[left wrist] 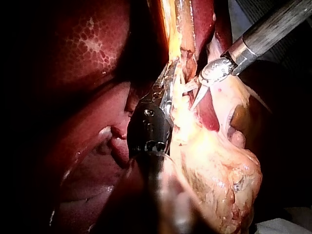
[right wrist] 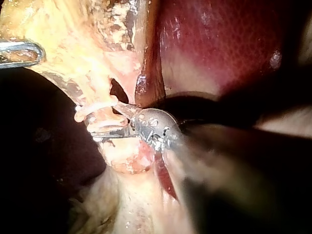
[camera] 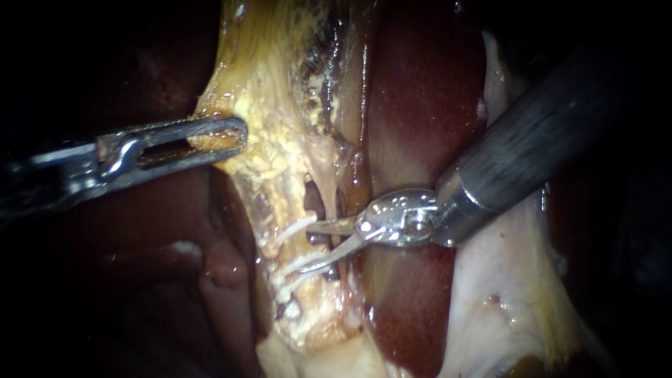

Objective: Go to the cutting position left tube

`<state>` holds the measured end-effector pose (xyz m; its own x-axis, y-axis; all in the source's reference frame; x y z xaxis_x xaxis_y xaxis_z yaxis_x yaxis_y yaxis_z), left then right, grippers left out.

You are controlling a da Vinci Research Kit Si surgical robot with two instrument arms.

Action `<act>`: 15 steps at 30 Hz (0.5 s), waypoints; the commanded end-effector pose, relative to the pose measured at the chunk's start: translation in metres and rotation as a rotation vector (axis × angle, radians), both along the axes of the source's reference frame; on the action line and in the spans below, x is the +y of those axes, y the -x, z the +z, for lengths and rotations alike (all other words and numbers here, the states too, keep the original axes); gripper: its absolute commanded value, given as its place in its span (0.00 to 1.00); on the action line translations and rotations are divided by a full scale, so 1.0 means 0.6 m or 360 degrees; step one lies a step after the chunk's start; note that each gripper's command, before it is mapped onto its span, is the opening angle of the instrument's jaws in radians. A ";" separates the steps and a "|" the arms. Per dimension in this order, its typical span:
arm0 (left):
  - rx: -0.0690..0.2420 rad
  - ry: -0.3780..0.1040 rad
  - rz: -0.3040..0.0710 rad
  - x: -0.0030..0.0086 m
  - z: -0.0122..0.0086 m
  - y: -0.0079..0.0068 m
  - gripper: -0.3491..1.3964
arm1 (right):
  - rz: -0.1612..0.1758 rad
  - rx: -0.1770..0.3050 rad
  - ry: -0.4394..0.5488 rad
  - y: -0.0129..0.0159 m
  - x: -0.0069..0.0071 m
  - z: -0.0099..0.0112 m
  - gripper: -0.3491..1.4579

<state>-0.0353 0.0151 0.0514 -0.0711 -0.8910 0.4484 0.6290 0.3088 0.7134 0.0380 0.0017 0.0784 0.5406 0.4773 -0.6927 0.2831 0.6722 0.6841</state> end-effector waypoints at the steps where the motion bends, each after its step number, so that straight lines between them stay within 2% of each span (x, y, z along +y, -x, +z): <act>1: 0.0008 0.0008 0.0001 0.0001 0.0002 -0.0001 0.00 | 0.0007 0.0030 -0.0010 0.0000 0.0000 -0.0003 0.91; 8: 0.0018 0.0011 -0.0008 0.0008 0.0014 -0.0010 0.00 | -0.0062 0.0159 -0.0107 0.0000 -0.0004 -0.0008 0.89; 11: 0.0018 0.0011 -0.0008 0.0012 0.0022 -0.0012 0.00 | -0.0091 0.0176 -0.0132 -0.0013 -0.0004 -0.0004 0.89; 15: 0.0018 0.0012 -0.0007 0.0014 0.0026 -0.0011 0.00 | -0.0104 0.0182 -0.0137 -0.0042 -0.0008 0.0007 0.89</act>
<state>-0.0346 0.0160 0.0529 -0.0706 -0.8870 0.4564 0.6391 0.3111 0.7034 0.0409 0.0011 0.0789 0.4926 0.5062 -0.7079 0.4023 0.5888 0.7010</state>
